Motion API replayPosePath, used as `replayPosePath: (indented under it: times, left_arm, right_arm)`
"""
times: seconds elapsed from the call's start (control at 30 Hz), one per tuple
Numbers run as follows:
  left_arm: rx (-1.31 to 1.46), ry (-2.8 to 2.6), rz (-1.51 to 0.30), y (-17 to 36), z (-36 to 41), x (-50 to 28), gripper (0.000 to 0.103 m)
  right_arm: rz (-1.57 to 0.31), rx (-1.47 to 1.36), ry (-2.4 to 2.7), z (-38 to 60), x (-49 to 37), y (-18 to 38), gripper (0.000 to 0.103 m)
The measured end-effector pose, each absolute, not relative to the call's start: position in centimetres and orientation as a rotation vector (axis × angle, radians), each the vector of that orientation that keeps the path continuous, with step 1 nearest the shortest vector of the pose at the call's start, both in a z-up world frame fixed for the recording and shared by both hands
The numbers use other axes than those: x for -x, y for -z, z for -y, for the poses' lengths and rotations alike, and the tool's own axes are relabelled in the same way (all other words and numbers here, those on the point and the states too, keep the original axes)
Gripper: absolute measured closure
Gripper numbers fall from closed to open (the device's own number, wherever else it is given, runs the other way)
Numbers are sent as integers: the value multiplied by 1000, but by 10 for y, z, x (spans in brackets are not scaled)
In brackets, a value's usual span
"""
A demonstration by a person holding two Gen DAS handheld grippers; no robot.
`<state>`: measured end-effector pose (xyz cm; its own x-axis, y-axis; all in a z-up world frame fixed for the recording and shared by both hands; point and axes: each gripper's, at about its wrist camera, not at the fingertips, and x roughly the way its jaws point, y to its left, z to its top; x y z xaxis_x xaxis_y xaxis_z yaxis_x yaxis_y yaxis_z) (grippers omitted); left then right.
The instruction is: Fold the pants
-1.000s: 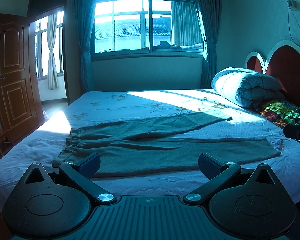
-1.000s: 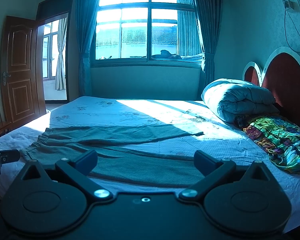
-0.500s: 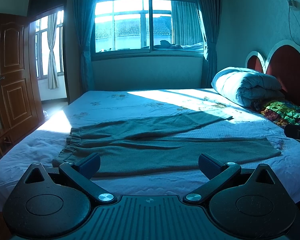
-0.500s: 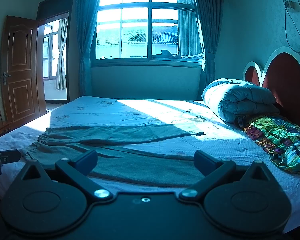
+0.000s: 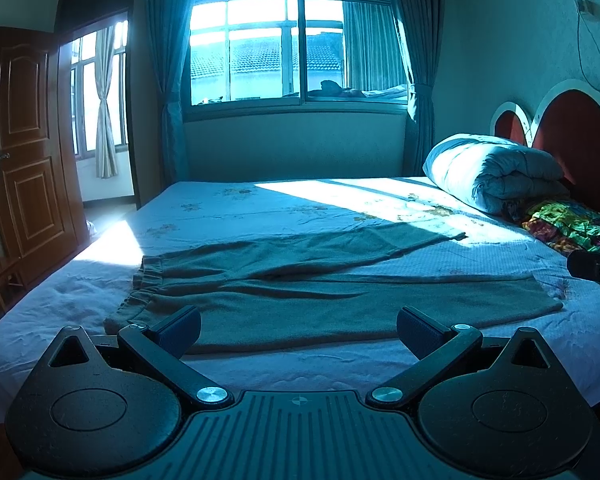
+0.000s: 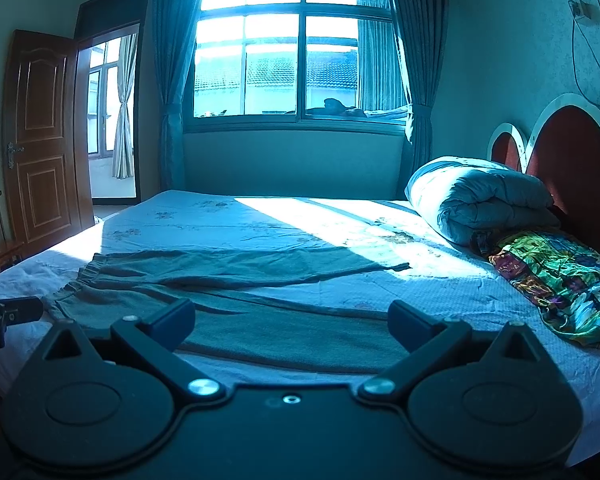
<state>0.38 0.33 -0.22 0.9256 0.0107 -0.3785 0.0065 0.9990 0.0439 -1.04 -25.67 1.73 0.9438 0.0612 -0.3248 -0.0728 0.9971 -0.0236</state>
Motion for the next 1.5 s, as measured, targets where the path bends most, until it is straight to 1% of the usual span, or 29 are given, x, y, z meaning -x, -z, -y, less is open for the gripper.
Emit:
replayPosePath:
  times: [0.53, 0.7, 0.87, 0.97, 1.13, 1.27, 1.37, 1.47, 1.5]
  left_arm:
    - [-41, -6, -391, 2, -6, -4, 0]
    - [-58, -65, -389, 8, -22, -23, 0]
    - [-36, -128, -433, 13, -57, -67, 0]
    - [-33, -131, -464, 15, -79, -97, 0]
    - [-115, -171, -526, 24, -115, -156, 0]
    - [-80, -162, -565, 34, -161, -214, 0]
    - [-106, -176, -598, 48, -190, -267, 0]
    - [-122, -196, -613, 61, -215, -321, 0]
    - [-114, -210, -626, 66, -225, -340, 0]
  right_arm:
    - [-323, 35, -77, 261, 12, -21, 6]
    - [-318, 14, -137, 267, -2, -20, 6]
    - [-342, -37, -168, 268, -46, -20, 6]
    - [-331, 2, -188, 257, -72, -25, 6]
    - [-315, 81, -225, 239, -128, -25, 7]
    - [-358, 116, -244, 225, -189, -16, 8]
    - [-375, 113, -246, 216, -236, -7, 12]
    - [-412, 109, -246, 206, -289, 3, 14]
    - [-431, 110, -257, 201, -307, 7, 16]
